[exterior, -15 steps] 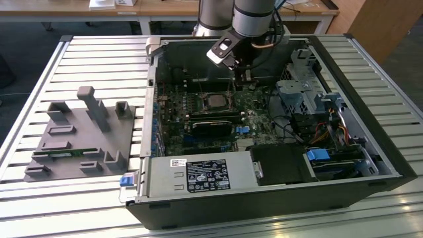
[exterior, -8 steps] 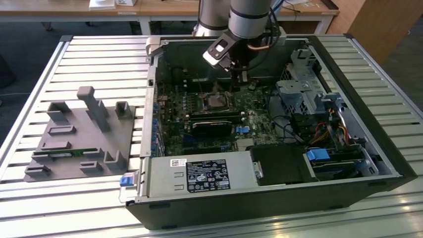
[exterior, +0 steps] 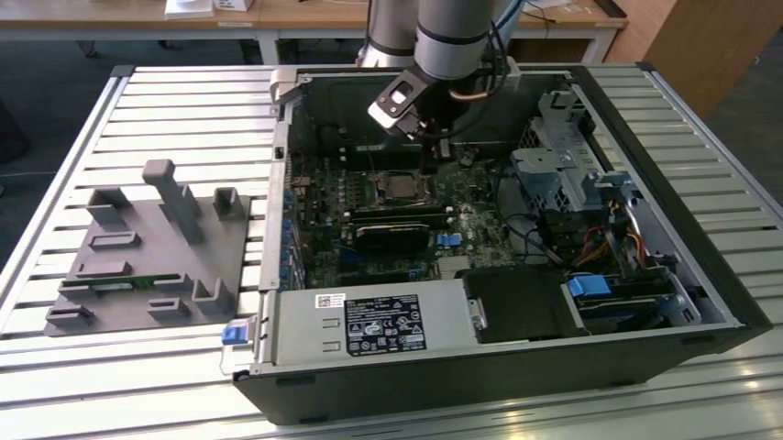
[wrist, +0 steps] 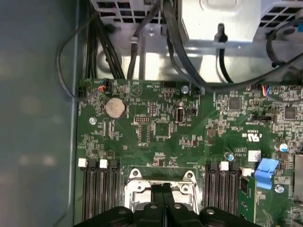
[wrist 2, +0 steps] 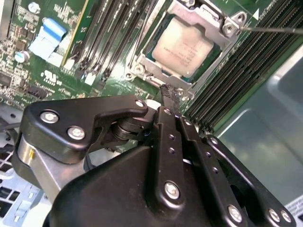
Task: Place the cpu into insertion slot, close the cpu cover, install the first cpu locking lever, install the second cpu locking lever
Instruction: 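Close the cpu cover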
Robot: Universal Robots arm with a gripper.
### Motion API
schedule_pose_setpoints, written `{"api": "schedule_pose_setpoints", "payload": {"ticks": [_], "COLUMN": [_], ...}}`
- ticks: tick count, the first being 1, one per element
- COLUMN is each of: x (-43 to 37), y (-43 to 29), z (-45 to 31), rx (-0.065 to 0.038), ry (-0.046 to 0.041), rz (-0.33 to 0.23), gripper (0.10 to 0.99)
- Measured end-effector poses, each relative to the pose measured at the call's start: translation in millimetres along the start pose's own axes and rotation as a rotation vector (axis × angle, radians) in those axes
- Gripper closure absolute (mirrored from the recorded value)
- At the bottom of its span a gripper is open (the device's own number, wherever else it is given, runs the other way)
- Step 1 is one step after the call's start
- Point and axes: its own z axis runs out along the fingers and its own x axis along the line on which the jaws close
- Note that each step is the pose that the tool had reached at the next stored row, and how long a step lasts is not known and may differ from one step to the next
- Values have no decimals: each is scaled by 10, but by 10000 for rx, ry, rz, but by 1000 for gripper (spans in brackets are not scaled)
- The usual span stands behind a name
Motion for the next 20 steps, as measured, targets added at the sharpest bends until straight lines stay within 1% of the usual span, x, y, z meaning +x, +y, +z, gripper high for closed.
{"api": "schedule_pose_setpoints", "payload": {"ticks": [6, 10, 12, 17, 20], "x": [-1, -1, -1, 0, 4], "y": [-111, -140, -193, -351, -426], "z": [16, 39, 51, 77, 97], "rx": [0, 0, 0, 1, -1], "ry": [0, 1, 1, 0, 1], "rz": [-1, -1, -2, -1, -2], "gripper": [980, 980, 980, 980, 980]}}
